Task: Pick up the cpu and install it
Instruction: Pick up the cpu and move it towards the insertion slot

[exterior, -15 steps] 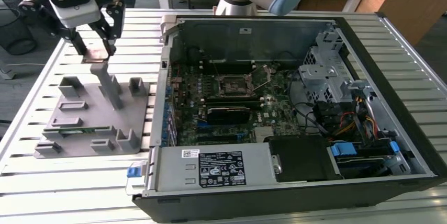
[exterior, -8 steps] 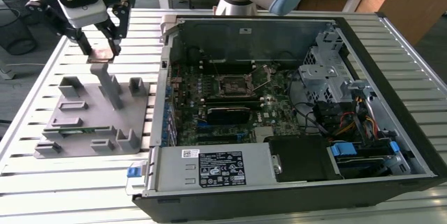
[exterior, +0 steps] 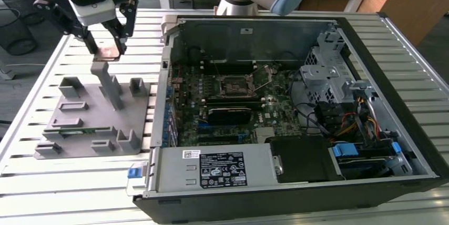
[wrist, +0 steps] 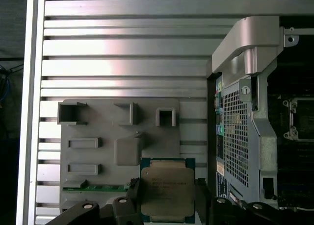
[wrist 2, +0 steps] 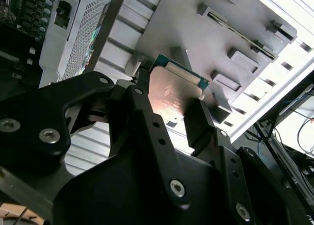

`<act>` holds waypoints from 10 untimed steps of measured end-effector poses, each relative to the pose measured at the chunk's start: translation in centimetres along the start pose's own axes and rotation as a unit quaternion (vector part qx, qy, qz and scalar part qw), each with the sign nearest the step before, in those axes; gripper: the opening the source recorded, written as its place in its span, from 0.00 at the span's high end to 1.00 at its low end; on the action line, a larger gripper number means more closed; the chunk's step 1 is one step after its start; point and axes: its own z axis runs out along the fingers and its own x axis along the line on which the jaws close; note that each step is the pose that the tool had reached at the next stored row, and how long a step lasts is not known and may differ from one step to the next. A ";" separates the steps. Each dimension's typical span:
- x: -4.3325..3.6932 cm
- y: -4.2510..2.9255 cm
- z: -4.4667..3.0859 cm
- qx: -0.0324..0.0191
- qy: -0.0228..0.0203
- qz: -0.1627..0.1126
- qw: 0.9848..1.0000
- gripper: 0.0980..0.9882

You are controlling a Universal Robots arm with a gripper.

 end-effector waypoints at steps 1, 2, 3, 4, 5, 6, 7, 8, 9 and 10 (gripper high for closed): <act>-0.14 0.04 0.00 0.000 0.000 0.000 1.000 0.52; -0.31 0.05 -0.01 0.000 0.000 0.000 1.000 0.52; -0.46 0.07 -0.01 0.000 0.000 0.000 1.000 0.52; -0.62 0.08 -0.02 0.000 0.000 0.000 1.000 0.52; -0.78 0.10 -0.02 0.000 0.000 0.000 1.000 0.52; -0.94 0.11 -0.03 0.000 0.001 0.000 1.000 0.52; -1.08 0.13 -0.03 0.000 0.001 0.000 1.000 0.52; -1.22 0.13 -0.04 0.000 0.001 0.000 1.000 0.52; -1.33 0.14 -0.04 0.000 0.001 0.000 1.000 0.52; -1.43 0.15 -0.04 0.000 0.001 0.000 1.000 0.52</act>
